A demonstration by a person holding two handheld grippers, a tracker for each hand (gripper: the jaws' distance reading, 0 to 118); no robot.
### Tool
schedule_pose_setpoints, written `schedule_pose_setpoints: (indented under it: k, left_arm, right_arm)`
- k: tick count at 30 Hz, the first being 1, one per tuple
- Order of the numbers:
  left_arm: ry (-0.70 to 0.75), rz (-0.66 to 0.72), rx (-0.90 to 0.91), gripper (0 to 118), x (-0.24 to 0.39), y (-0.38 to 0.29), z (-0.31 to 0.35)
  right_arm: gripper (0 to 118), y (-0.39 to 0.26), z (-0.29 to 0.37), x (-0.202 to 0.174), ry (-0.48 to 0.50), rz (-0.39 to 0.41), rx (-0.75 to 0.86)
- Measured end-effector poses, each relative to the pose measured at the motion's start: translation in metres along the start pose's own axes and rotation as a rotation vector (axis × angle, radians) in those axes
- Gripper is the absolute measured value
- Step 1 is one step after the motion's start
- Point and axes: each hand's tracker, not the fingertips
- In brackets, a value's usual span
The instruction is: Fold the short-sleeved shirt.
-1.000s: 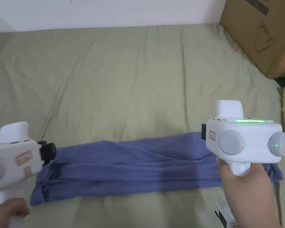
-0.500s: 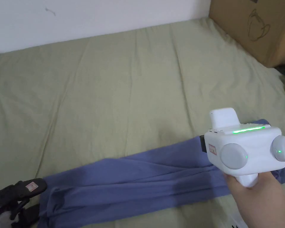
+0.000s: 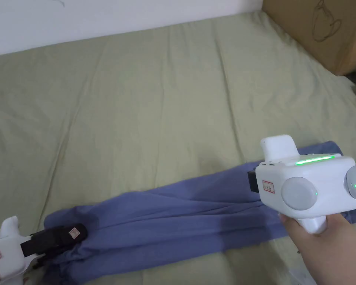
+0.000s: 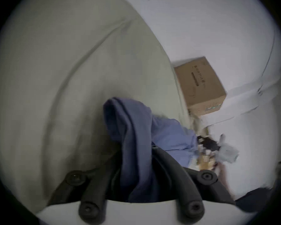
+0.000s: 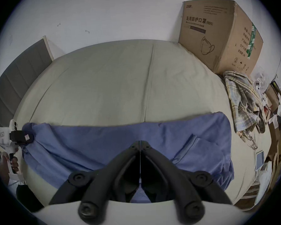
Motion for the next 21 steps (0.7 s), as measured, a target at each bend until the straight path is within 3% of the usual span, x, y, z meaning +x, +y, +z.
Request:
schedule_pose_setpoints:
  k: [2,3,6,7,8,11,14,16,18,20,21]
  left_arm:
    - [0.149,-0.101,0.019,9,-0.004,0.015,0.028]
    - [0.247,-0.153,0.031,9,0.036,0.015,0.057]
    - [0.593,-0.255,0.089,9,0.060,0.028,0.113]
    - [0.688,-0.323,0.088,9,0.045,0.040,0.137]
    - [0.729,-0.376,0.086,9,0.054,0.045,0.141]
    - [0.600,-0.414,0.080,9,0.082,0.044,0.125]
    - [0.382,-0.338,0.040,9,0.124,0.036,0.073]
    - [0.237,-0.262,-0.039,10,0.184,-0.004,0.033]
    - [0.177,-0.235,-0.108,19,0.213,-0.021,-0.011]
    - [0.153,-0.206,-0.171,24,0.193,-0.012,-0.046]
    - [0.131,-0.195,-0.200,48,0.198,-0.016,-0.066]
  right_arm:
    - [1,0.000,0.005,-0.001,0.010,0.007,0.011]
    - [1,-0.001,0.008,-0.001,0.021,0.013,0.014]
    - [1,-0.003,0.013,-0.004,0.030,0.027,0.019]
    - [1,-0.004,0.015,-0.004,0.032,0.030,0.021]
    - [1,-0.005,0.017,-0.003,0.036,0.032,0.023]
    - [1,-0.007,0.022,-0.001,0.050,0.024,0.026]
    - [1,-0.007,0.030,0.001,0.058,0.019,0.032]
    - [1,-0.006,0.029,0.003,0.058,0.023,0.038]
    - [1,-0.005,0.029,0.006,0.053,0.028,0.042]
    - [1,-0.004,0.032,0.010,0.050,0.028,0.039]
    - [1,-0.004,0.032,0.012,0.051,0.024,0.037]
